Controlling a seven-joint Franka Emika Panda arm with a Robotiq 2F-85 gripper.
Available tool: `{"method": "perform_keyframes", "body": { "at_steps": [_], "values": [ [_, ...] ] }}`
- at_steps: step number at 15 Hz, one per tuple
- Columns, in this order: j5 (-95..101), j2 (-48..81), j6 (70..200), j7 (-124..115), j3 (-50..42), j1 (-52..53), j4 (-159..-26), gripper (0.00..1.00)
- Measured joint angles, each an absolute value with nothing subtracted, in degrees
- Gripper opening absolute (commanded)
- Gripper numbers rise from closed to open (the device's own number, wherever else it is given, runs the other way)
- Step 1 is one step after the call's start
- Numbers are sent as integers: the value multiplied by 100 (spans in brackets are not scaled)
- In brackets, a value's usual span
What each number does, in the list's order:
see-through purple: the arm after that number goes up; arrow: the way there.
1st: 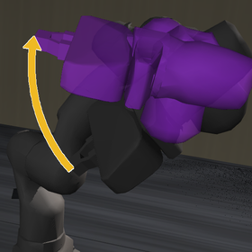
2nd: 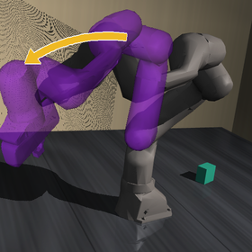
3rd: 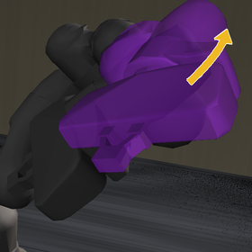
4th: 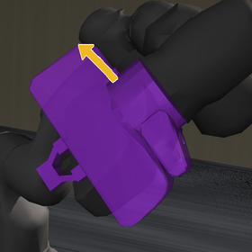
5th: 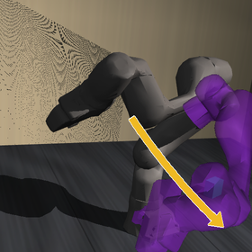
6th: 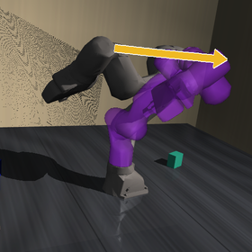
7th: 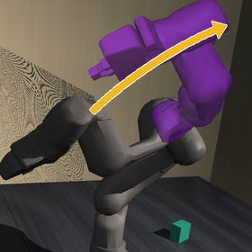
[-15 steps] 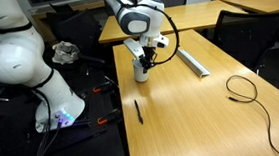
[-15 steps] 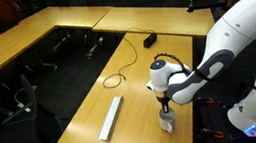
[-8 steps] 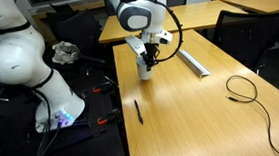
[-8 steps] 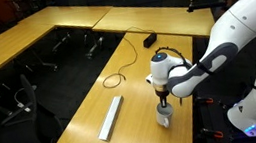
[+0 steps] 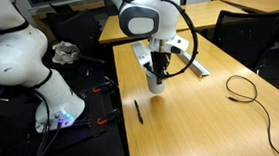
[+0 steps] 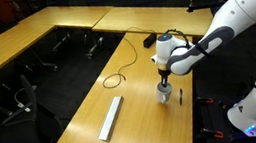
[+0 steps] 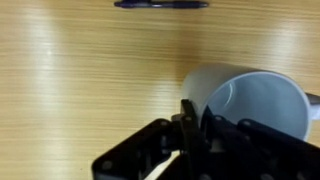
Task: Move the mug to the right
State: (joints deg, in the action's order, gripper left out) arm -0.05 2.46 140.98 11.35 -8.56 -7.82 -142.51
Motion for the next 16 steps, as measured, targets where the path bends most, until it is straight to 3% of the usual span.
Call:
{"method": "perform_keyframes", "body": {
  "at_steps": [16],
  "values": [
    [233,707,14026,858,-1573,-1542,-14189,3]
  ]
}}
